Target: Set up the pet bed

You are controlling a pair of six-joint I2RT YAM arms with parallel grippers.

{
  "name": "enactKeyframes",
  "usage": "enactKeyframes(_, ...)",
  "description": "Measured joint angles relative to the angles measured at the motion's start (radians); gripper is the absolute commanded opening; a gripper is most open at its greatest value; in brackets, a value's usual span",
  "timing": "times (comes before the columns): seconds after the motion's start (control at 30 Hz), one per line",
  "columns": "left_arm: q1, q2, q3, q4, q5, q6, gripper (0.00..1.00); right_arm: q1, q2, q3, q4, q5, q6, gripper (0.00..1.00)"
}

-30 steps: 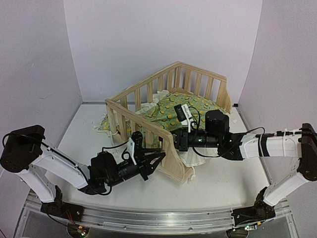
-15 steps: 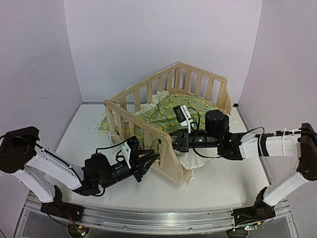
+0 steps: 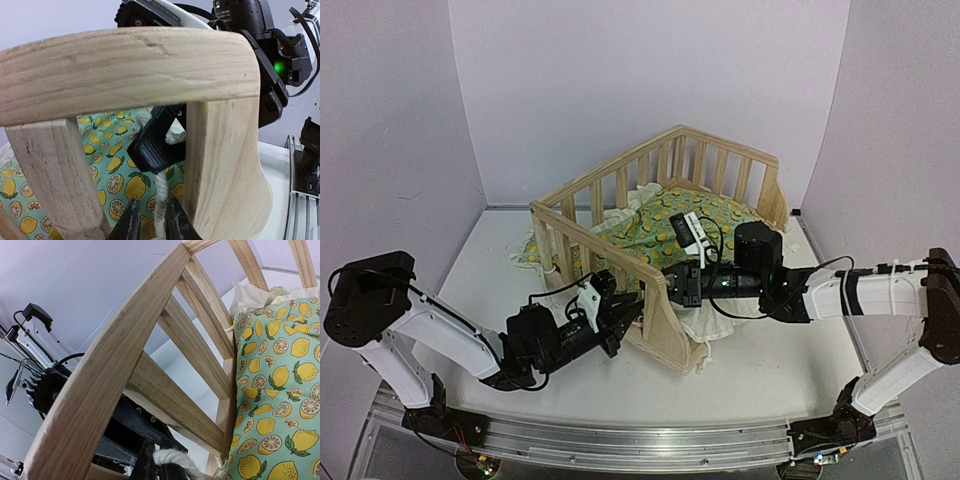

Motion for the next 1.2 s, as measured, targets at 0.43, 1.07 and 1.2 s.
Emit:
enactKeyframes(0.43,0.019,0.062,0.069,-0.038,0.018,-0.013,0.0,0.0,0.0,0.0,-0.006,0.003,0.015,0.09)
enactKeyframes(1.07,0.029,-0.379,-0.011,-0.707,0.44,-0.396,0.0,0.131,-0.5,0.052,-0.982,0.357,0.015,0.9)
enactKeyframes(1.2,0.041,-0.377,-0.028,-0.743,0.447,-0.458,0.0,0.253,-0.464,0.06,-0.906,0.453,-0.062,0.88)
